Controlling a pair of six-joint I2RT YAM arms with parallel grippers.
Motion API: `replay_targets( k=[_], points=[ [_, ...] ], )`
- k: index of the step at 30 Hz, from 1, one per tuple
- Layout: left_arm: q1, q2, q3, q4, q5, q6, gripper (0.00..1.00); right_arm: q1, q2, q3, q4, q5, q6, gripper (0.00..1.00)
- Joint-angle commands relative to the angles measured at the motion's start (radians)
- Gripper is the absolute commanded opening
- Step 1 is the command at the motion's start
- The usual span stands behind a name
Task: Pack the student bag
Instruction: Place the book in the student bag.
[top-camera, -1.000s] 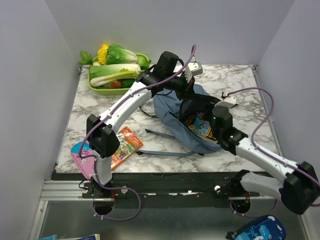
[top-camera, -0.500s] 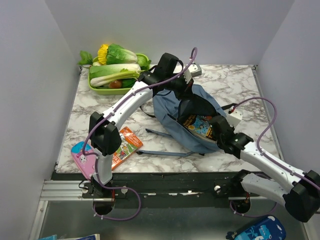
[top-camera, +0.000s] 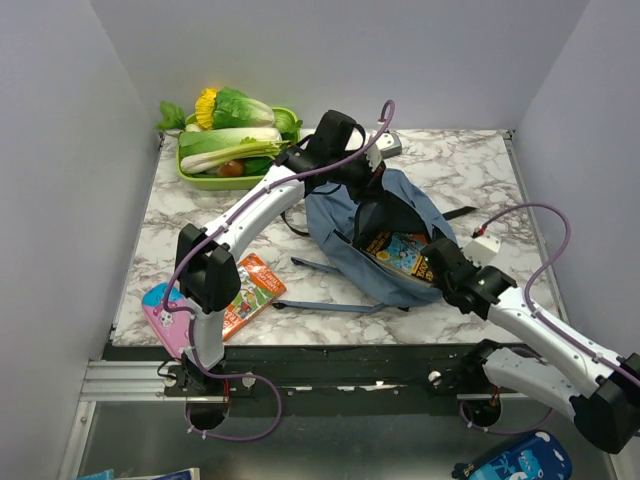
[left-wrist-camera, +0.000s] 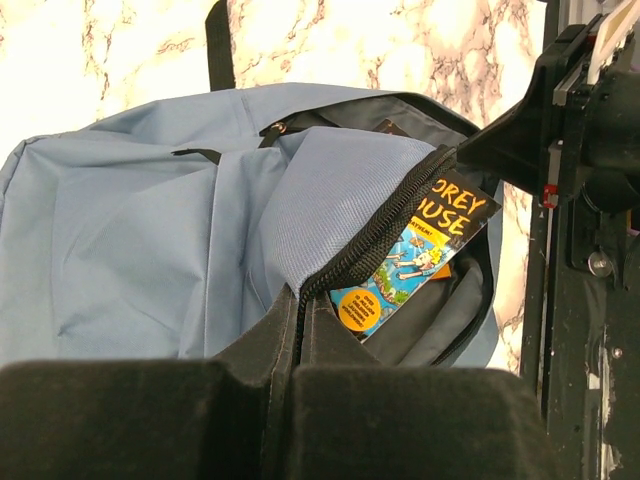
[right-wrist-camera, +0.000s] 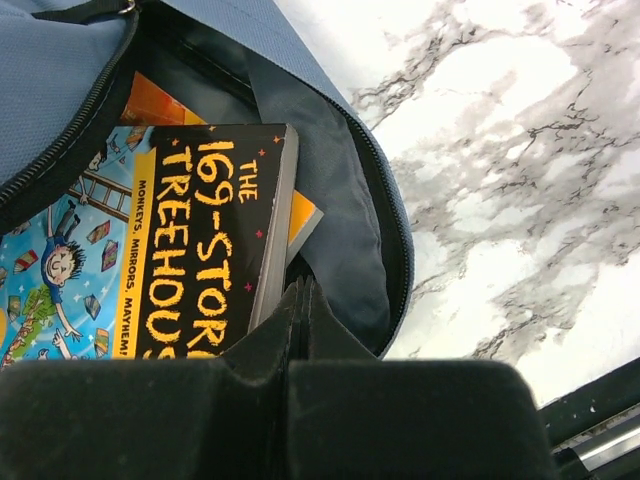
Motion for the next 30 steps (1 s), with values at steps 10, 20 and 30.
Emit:
replay_targets(
  k=[10,20,30],
  points=[
    [0.001,-0.049,0.002,0.046,0.019,0.001,0.0,0.01,0.231,-0.051,0.478,-0.191,-0.082,0.01],
    [0.004,0.04,0.126,0.001,-0.018,0.002,0.0,0.068,-0.034,-0.063,0.619,-0.176,-0.39,0.36],
    [0.007,0.113,0.278,-0.1,-0.032,0.001,0.0,0.271,0.068,-0.06,0.928,-0.776,-0.809,0.72]
  ],
)
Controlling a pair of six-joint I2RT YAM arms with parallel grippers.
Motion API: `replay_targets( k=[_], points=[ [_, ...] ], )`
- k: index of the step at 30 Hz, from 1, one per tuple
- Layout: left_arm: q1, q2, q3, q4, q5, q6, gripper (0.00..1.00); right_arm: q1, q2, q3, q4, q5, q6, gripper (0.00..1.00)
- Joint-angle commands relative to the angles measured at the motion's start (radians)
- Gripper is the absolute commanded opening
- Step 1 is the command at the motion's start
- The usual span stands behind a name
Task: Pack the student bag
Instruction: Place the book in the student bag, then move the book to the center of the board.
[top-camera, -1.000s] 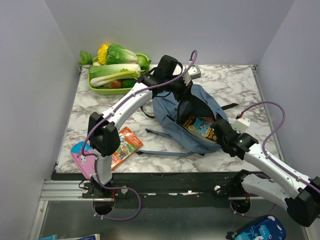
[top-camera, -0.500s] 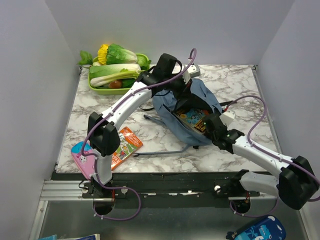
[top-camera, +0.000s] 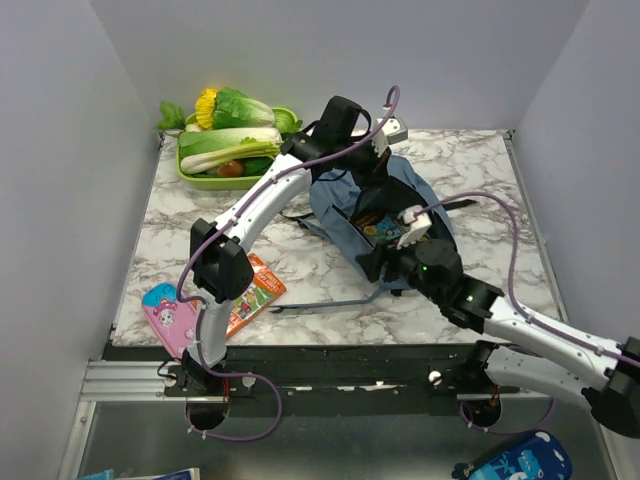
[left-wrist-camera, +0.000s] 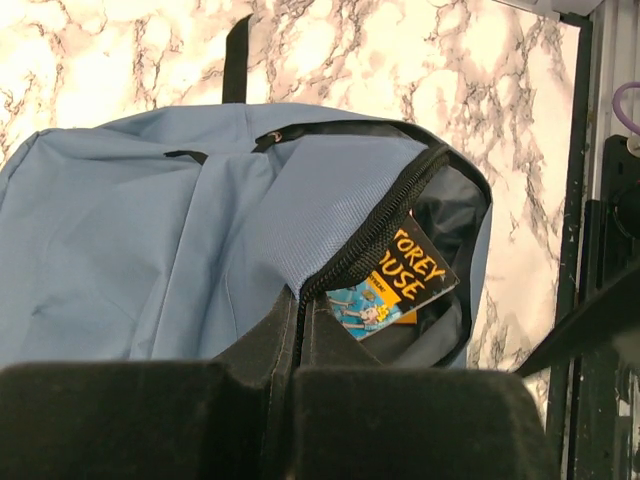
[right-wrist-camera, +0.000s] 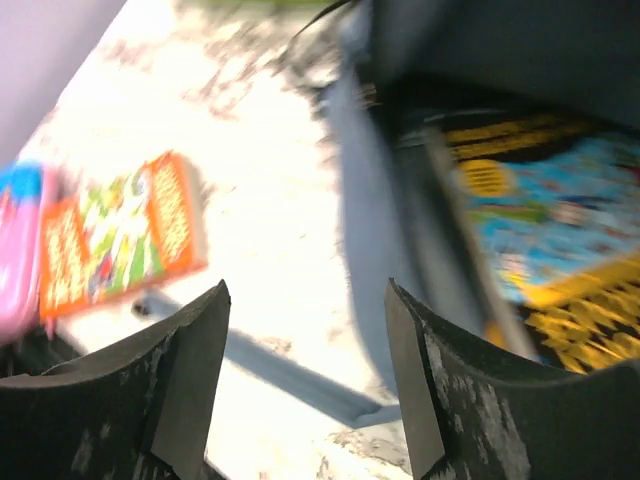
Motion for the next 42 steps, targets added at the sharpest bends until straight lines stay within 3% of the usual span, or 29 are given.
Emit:
replay_targets(
  k=[1,5,13,20,33,36,37,39,40,42],
  points=[
    [0.0,-0.013,0.041,-0.019,0.003,0.002,0.0,0.048,0.161,-0.001,0.196,-0.418,-0.215,0.77],
    [0.001,-0.039,0.038,-0.062,0.028,0.01,0.0,0.092,0.414,0.059,0.284,-0.498,-0.266,0.84],
    [0.004,-0.087,-0.01,-0.091,0.031,0.013,0.0,0.171,0.866,0.376,0.366,-0.589,-0.323,0.89],
    [0.004,-0.093,-0.011,-0.113,0.018,0.013,0.0,0.191,1.075,0.564,0.375,-0.583,-0.318,0.91],
    [0.003,-0.101,-0.01,-0.103,0.031,0.005,0.0,0.189,1.22,0.619,0.428,-0.443,-0.266,0.87],
    [0.004,-0.1,-0.015,-0.099,0.028,0.004,0.0,0.191,1.234,0.619,0.442,-0.457,-0.237,0.69],
    [0.004,-0.101,-0.015,-0.097,0.025,0.005,0.0,0.189,1.237,0.618,0.445,-0.457,-0.229,0.54],
    [0.004,-0.102,-0.016,-0.099,0.02,0.007,0.0,0.192,1.241,0.599,0.464,-0.448,-0.206,0.36],
    [0.004,-0.102,-0.019,-0.096,0.017,0.01,0.0,0.194,1.241,0.593,0.468,-0.446,-0.203,0.18],
    [0.004,-0.101,-0.022,-0.094,0.009,0.013,0.0,0.198,1.237,0.566,0.473,-0.42,-0.2,0.01]
  ],
)
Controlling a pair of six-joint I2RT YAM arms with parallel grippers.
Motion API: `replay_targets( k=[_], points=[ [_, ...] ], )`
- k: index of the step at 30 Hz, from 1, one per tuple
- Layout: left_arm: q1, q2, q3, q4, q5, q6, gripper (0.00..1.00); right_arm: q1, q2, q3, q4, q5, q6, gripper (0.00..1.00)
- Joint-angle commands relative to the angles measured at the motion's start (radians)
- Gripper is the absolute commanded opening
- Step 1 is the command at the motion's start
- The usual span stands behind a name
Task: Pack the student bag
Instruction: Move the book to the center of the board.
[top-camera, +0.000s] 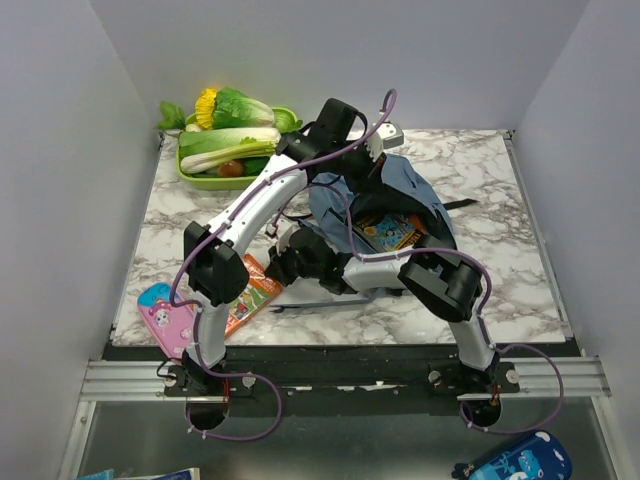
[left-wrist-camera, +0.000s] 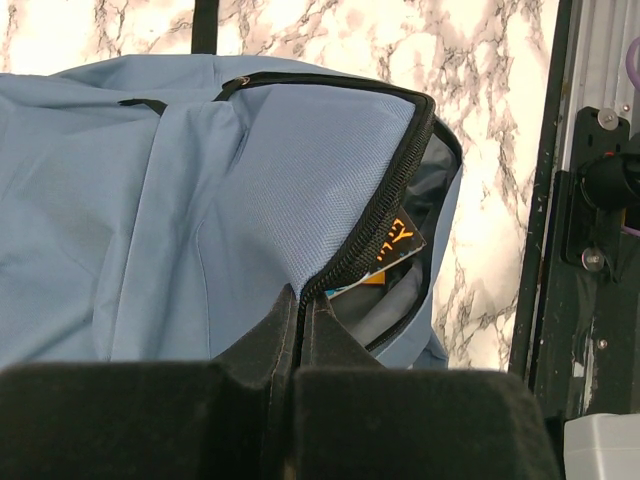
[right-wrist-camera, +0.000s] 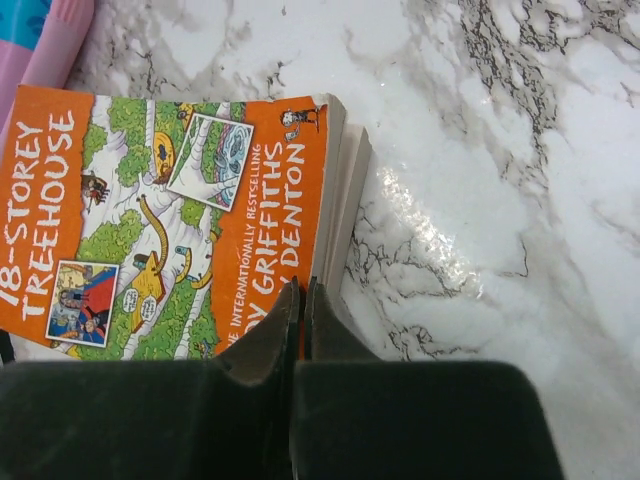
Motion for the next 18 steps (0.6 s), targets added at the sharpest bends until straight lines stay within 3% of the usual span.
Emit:
replay_targets(
  k=[1,5,6,15,18],
  points=[
    [0.005,-0.062,-0.014,0.025,0.003,0.012,0.0,0.024,0.027,-0.044,0.027,0.047,0.025,0.01],
    [0.004,-0.062,-0.026,0.039,-0.011,0.015,0.0,0.026,-0.025,-0.13,0.039,0.125,0.039,0.01],
    [0.004,-0.062,-0.028,0.041,-0.017,0.018,0.0,0.026,-0.04,-0.15,0.037,0.205,0.051,0.01],
    [0.004,-0.067,-0.066,0.072,-0.026,0.016,0.0,0.026,-0.388,-0.512,-0.042,0.578,0.175,0.01],
    [0.004,-0.071,-0.074,0.079,-0.022,0.013,0.0,0.031,-0.476,-0.582,-0.097,0.545,0.204,0.01]
  ],
)
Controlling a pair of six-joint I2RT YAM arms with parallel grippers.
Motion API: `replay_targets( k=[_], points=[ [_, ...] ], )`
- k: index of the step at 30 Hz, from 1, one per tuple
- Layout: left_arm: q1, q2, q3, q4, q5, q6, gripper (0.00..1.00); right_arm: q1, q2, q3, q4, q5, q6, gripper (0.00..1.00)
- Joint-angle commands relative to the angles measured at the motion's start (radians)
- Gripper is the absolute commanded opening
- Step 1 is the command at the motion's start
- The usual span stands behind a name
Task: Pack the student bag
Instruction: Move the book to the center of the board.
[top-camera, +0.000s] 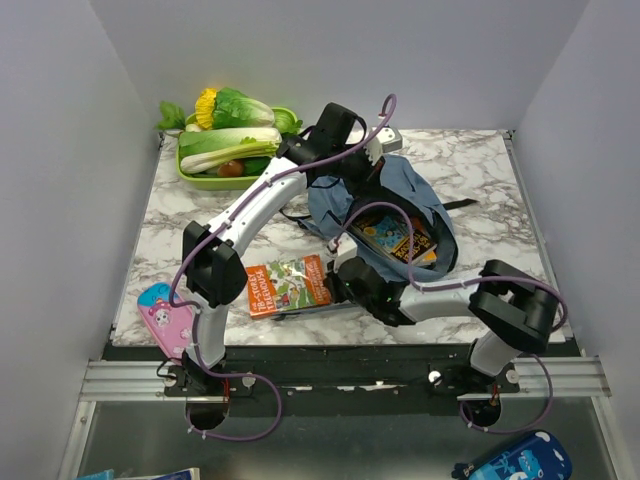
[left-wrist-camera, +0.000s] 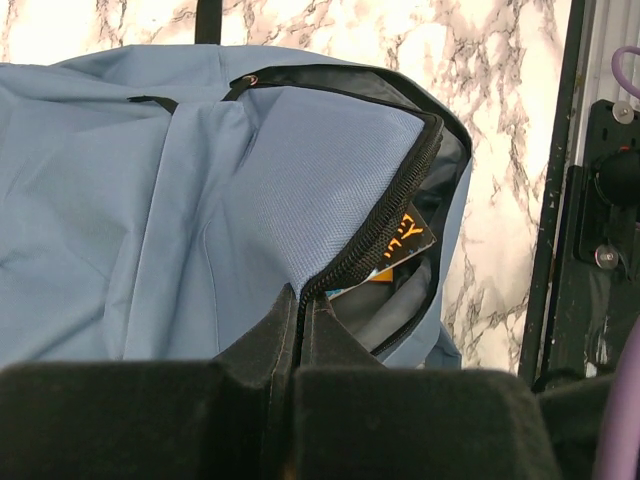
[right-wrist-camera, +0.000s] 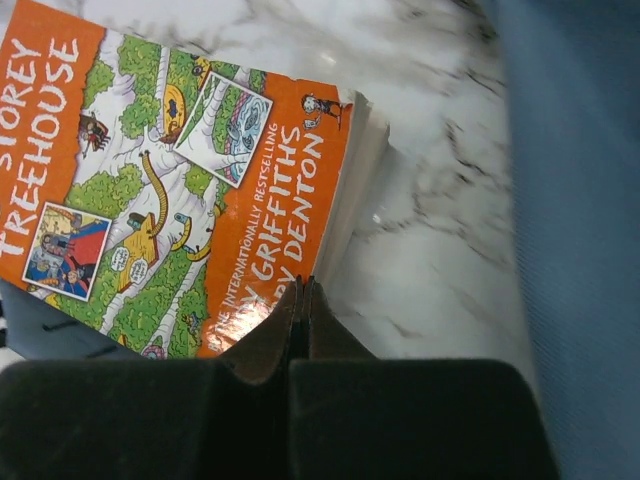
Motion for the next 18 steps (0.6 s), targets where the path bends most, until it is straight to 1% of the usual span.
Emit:
replay_targets(
  k=[1,2,3,4,5,6,7,8,9,10,11,12,13,15,16,17,18],
  points=[
    [0.003,-0.057,-0.014,0.039,-0.01,0.006,0.0,0.01,-0.092,-0.088,-0.169,0.104,0.069,0.01],
    [0.003,-0.059,-0.014,0.042,-0.01,0.004,0.0,0.015,-0.099,-0.091,-0.213,0.096,0.069,0.02],
    [0.003,-0.062,-0.014,0.042,-0.01,0.005,0.0,0.024,-0.125,-0.098,-0.229,0.081,0.06,0.12],
    [0.005,-0.064,-0.012,0.042,-0.01,0.009,0.0,0.036,-0.141,-0.103,-0.235,0.073,0.042,0.43],
    [0.003,-0.062,-0.011,0.044,-0.013,0.01,0.0,0.042,-0.159,-0.108,-0.237,0.07,0.017,0.53],
    [0.003,-0.061,-0.009,0.041,-0.013,0.01,0.0,0.044,-0.188,-0.099,-0.237,0.056,-0.062,0.6],
    [0.003,-0.062,-0.009,0.041,-0.015,0.012,0.0,0.045,-0.202,-0.083,-0.238,0.058,-0.099,0.7],
    [0.003,-0.061,-0.008,0.039,-0.015,0.012,0.0,0.045,-0.21,-0.066,-0.243,0.065,-0.144,0.73],
    [0.003,-0.059,-0.006,0.039,-0.015,0.012,0.0,0.044,-0.214,-0.05,-0.24,0.061,-0.244,0.75],
    [0.003,-0.061,-0.011,0.038,-0.015,0.015,0.0,0.042,-0.201,0.002,-0.238,0.058,-0.289,0.79],
    [0.003,-0.059,-0.012,0.039,-0.013,0.015,0.0,0.044,-0.189,0.024,-0.224,0.05,-0.337,0.81],
    [0.003,-0.059,-0.012,0.039,-0.015,0.013,0.0,0.044,-0.169,0.047,-0.205,0.041,-0.428,0.83],
    [0.003,-0.062,-0.012,0.039,-0.016,0.013,0.0,0.039,-0.12,0.093,-0.185,0.038,-0.466,0.87],
    [0.003,-0.062,-0.012,0.041,-0.013,0.01,0.0,0.027,-0.051,0.154,-0.163,0.015,-0.532,0.9],
    [0.003,-0.061,-0.012,0.042,-0.012,0.009,0.0,0.007,-0.023,0.174,-0.155,-0.058,-0.549,0.91],
    [0.003,-0.062,-0.009,0.041,-0.01,0.006,0.0,-0.001,0.033,0.199,-0.119,-0.098,-0.567,0.92],
    [0.003,-0.065,-0.008,0.042,-0.008,0.006,0.0,-0.01,0.057,0.207,-0.096,-0.137,-0.601,0.92]
  ],
)
